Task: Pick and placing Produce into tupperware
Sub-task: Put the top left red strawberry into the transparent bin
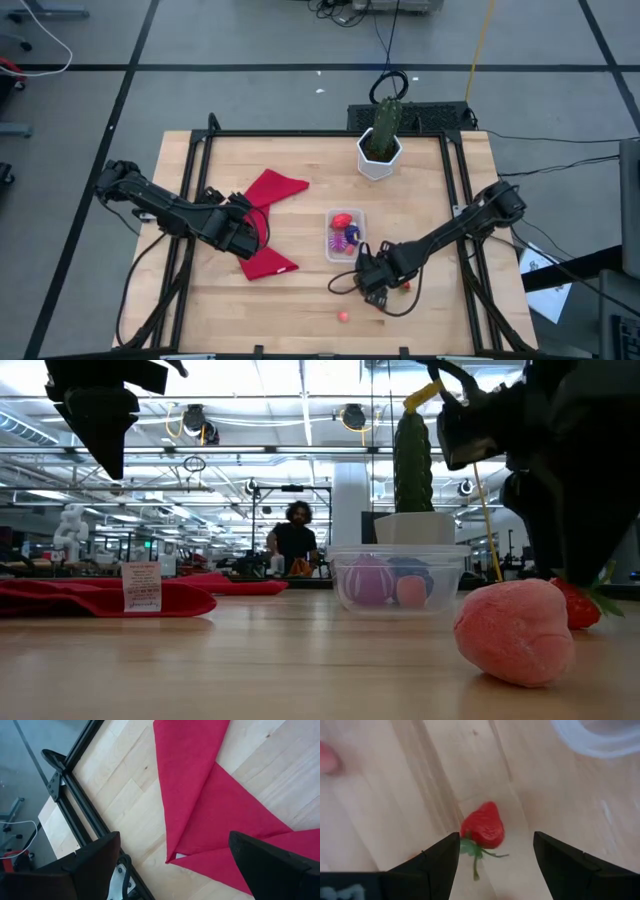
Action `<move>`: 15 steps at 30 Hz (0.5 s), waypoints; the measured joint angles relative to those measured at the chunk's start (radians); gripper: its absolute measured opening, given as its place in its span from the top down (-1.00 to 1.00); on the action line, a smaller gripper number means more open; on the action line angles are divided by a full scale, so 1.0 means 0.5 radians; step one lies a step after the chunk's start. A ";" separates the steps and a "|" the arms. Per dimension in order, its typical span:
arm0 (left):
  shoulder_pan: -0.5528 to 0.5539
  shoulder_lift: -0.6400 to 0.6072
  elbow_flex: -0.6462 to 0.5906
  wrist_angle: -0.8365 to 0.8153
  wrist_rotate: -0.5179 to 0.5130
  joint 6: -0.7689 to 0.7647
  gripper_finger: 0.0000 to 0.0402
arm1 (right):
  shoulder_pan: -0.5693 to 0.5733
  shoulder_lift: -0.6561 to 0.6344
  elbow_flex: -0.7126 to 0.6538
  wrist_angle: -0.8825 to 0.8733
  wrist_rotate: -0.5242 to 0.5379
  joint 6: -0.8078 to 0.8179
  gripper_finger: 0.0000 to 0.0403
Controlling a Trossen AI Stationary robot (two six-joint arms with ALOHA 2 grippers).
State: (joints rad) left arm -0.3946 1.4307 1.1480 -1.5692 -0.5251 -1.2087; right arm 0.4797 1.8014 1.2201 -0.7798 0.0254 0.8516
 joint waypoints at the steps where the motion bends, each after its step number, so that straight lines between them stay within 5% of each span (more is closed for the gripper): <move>1: 0.000 0.000 -0.001 -0.001 0.000 0.000 -0.89 | 0.000 0.008 0.000 -0.006 0.000 0.000 -0.21; 15: 0.000 0.000 0.000 0.000 0.000 0.000 -0.89 | -0.002 0.036 0.000 0.020 0.000 -0.010 -0.21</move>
State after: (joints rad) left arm -0.3946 1.4307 1.1481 -1.5692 -0.5251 -1.2087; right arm 0.4785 1.8194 1.2201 -0.7698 0.0255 0.8466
